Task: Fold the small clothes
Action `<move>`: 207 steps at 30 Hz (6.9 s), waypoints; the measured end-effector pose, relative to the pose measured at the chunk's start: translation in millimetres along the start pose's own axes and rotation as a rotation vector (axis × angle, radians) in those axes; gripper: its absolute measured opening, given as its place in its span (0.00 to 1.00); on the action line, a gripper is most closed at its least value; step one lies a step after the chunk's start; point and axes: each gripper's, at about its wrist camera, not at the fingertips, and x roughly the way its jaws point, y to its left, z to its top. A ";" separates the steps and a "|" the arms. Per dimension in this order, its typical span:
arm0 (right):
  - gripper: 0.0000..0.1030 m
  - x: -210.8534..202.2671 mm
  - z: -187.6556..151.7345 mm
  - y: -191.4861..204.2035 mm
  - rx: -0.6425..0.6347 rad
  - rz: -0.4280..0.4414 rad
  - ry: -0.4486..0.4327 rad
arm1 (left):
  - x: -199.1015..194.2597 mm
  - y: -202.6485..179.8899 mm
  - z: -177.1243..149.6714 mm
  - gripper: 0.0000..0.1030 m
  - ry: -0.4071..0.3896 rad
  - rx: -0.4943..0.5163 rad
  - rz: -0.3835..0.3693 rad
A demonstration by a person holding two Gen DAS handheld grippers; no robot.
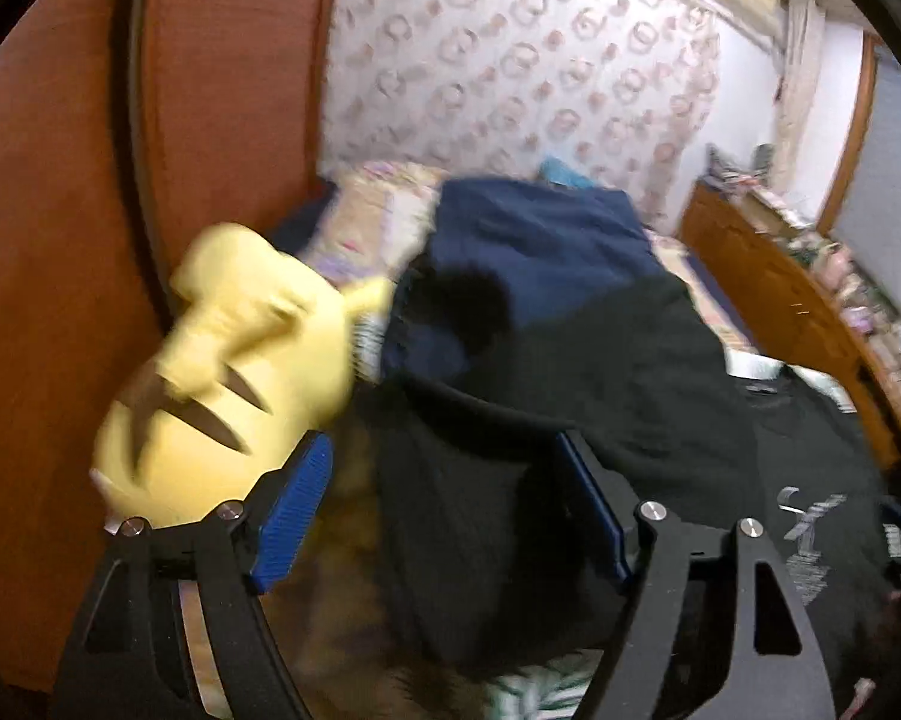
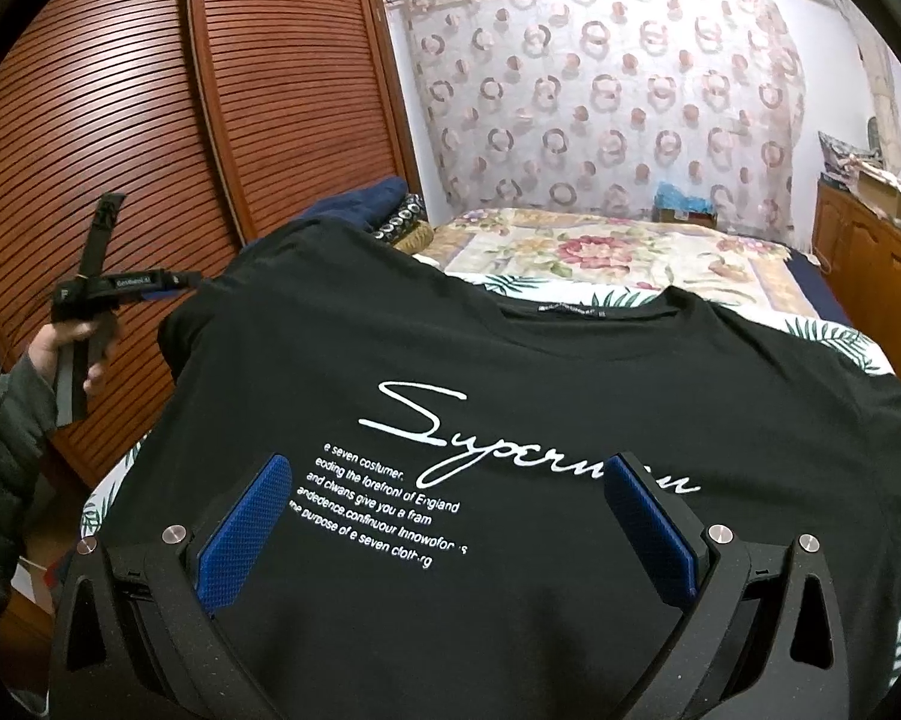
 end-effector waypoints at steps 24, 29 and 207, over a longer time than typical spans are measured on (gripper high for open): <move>1.00 -7.6 -1.0 -2.9 -0.003 -0.023 -0.010 | -82.2 -81.3 15.2 0.04 -0.229 0.257 0.127; 1.00 -10.7 -1.4 -6.2 0.012 -0.032 -0.016 | -87.0 -98.7 18.1 0.04 -0.223 0.323 0.194; 0.50 128.5 39.2 -99.2 -0.085 -0.116 0.277 | 58.8 -215.9 -0.6 0.53 0.015 0.362 -0.060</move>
